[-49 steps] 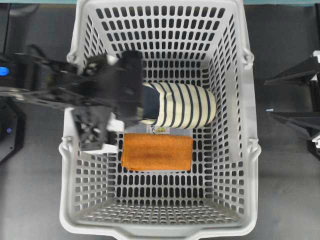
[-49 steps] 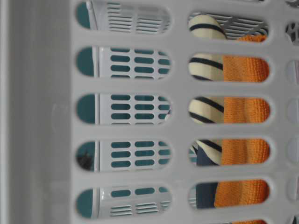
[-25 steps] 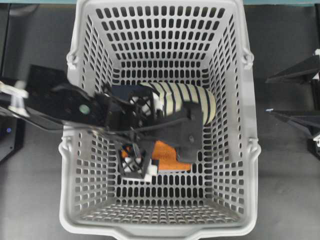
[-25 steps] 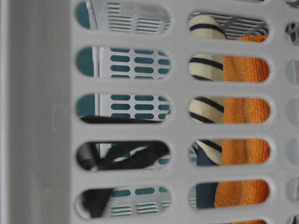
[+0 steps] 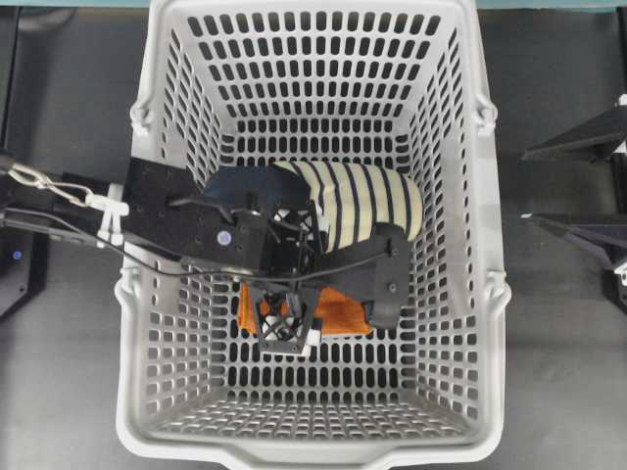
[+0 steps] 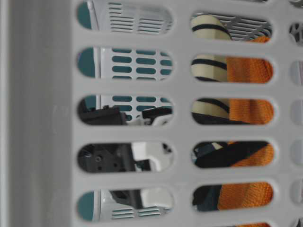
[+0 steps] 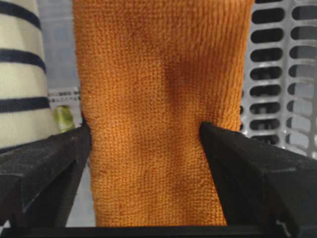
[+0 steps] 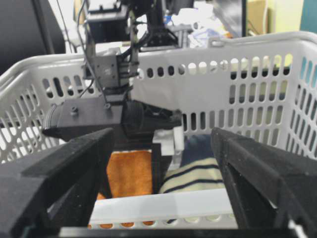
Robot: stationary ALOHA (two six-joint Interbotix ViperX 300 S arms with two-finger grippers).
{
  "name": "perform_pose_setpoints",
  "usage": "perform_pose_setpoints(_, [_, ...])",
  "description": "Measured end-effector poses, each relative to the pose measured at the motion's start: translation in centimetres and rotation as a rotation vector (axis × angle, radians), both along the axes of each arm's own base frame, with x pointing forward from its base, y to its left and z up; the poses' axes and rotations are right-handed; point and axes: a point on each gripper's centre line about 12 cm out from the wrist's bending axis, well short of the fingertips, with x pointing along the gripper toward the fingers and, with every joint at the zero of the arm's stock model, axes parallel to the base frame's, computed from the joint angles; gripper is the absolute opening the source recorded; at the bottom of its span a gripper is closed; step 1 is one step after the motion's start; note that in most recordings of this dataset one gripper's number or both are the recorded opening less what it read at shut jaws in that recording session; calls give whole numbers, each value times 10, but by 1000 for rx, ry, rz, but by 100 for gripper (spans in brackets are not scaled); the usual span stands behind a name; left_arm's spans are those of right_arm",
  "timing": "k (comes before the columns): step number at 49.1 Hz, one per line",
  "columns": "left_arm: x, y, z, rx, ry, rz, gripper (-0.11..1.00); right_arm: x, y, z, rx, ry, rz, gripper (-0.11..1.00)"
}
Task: Pick up the orange cloth from the shopping basket with the left arm.
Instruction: 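Lift the gripped orange cloth upward out of the basket with the left gripper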
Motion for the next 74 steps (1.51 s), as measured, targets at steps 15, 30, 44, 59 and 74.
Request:
perform_pose_setpoints(15, [-7,2,-10,-11,10,31,81,0,-1,0,0,-3,-6,76])
perform_pose_setpoints(30, [-8,-3,-7,-5,3,2,15,0,-2,-1,-1,2,-10,76])
perform_pose_setpoints(44, [-7,3,14,-7,-30,14,15,0,-2,-1,0,2,-12,75])
perform_pose_setpoints(59, [-4,4,114,-14,-102,25,15,-1,-2,-2,-1,3,-12,75])
perform_pose_setpoints(74, [-19,5,208,-18,-105,37,15,-1,-2,-1,0,0,-12,75])
